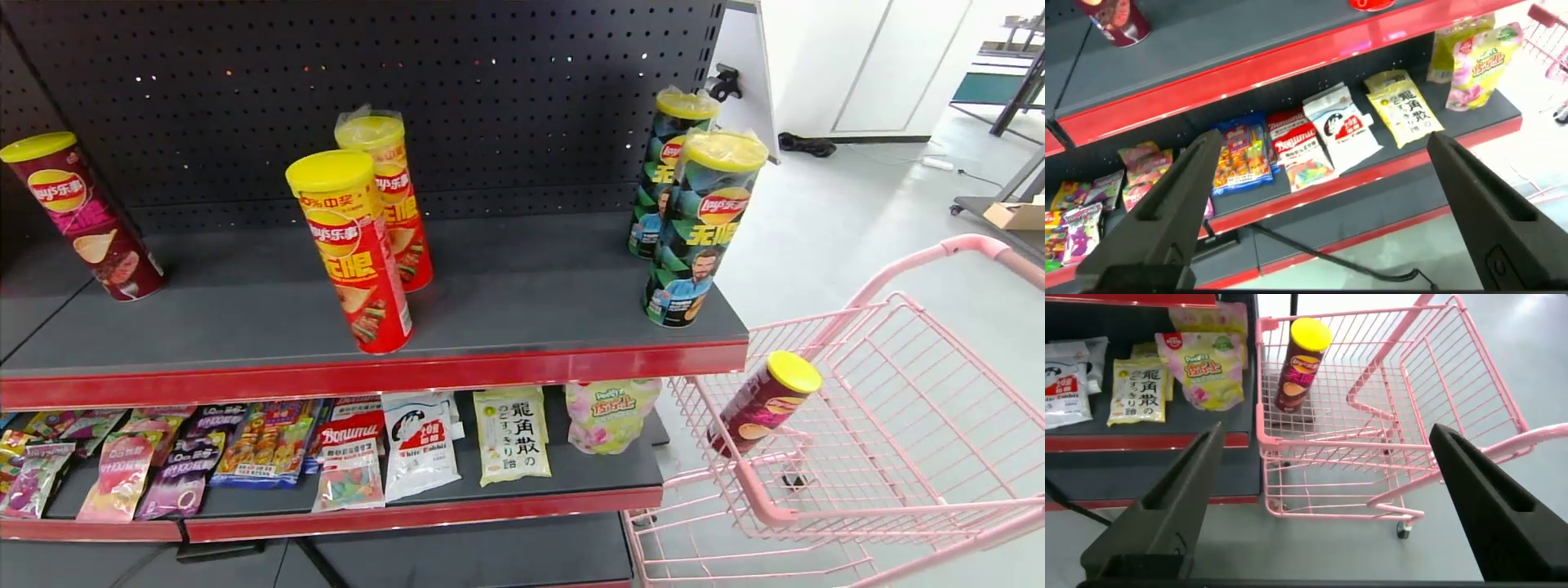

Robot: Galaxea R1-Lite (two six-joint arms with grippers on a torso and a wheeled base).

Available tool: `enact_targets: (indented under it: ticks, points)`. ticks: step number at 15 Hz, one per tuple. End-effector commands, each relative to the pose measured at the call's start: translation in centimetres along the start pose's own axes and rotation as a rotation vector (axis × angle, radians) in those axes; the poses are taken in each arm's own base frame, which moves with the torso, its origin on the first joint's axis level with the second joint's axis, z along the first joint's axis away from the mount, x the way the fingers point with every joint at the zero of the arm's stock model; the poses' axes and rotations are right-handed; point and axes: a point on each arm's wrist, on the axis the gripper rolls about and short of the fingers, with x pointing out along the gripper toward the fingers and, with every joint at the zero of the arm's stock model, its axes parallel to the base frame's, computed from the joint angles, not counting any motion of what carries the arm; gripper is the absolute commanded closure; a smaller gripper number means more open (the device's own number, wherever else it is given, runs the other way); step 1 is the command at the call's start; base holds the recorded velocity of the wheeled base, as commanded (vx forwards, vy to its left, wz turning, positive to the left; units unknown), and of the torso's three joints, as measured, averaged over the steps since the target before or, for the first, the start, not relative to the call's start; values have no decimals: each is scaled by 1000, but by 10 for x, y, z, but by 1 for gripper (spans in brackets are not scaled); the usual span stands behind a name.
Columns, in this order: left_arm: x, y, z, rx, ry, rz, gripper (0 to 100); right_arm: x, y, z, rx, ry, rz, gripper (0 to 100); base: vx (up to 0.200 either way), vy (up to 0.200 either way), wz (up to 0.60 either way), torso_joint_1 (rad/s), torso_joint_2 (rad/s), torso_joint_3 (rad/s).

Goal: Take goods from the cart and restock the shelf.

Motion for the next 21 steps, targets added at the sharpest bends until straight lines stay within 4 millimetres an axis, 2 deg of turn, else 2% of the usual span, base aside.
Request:
enact_targets:
  ticks: [1, 5, 16, 21]
  points:
    - [-1, 0, 0, -1, -7, 2, 0, 1, 0, 0, 0, 4, 1, 0, 0, 0, 0, 0, 0, 0]
    - [-1, 0, 0, -2, -8, 5, 0, 1, 0, 0, 0, 5, 2, 0, -150, 0, 0, 7, 2, 1]
    - [-6, 0, -1, 18, -39, 8, 0, 1, 0, -2, 0, 8, 1, 0, 0, 0, 0, 0, 0, 0]
    - [-6, 0, -1, 18, -42, 9, 0, 1, 0, -2, 0, 8, 1, 0, 0, 0, -600, 5, 3, 0]
